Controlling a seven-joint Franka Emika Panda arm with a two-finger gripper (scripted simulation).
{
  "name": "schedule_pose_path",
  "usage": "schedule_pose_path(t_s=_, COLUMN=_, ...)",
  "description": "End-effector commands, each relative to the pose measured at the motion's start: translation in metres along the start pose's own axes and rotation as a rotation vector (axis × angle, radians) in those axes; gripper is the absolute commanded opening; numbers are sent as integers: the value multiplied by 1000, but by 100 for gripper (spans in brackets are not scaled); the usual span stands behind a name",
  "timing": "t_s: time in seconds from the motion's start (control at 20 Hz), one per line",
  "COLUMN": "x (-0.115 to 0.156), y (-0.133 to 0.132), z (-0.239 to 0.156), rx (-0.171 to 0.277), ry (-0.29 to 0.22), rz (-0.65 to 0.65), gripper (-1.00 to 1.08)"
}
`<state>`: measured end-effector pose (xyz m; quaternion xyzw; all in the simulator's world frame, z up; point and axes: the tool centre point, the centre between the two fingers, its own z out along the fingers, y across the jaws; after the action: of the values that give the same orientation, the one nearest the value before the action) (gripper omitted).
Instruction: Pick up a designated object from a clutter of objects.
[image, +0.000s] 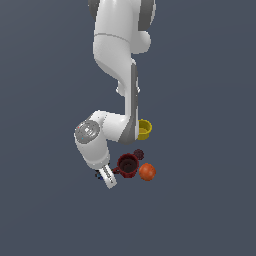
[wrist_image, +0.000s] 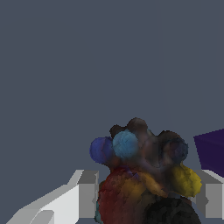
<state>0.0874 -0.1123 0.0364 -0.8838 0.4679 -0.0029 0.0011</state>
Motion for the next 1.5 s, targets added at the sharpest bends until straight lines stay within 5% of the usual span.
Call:
schedule_pose_path(t_s=0.0, x=-1, y=1, z=-5, rx=2, ry=1, rz=0, gripper=-100)
schedule_pose_path(t_s=0.55, x=-20, y=17, z=-58, rx=2, ry=-1, rz=0, gripper=-100)
schedule_pose_path(t_s=1.45, x=-73, y=65, z=-213, rx=-2, ry=-3, rz=1, gripper=-100)
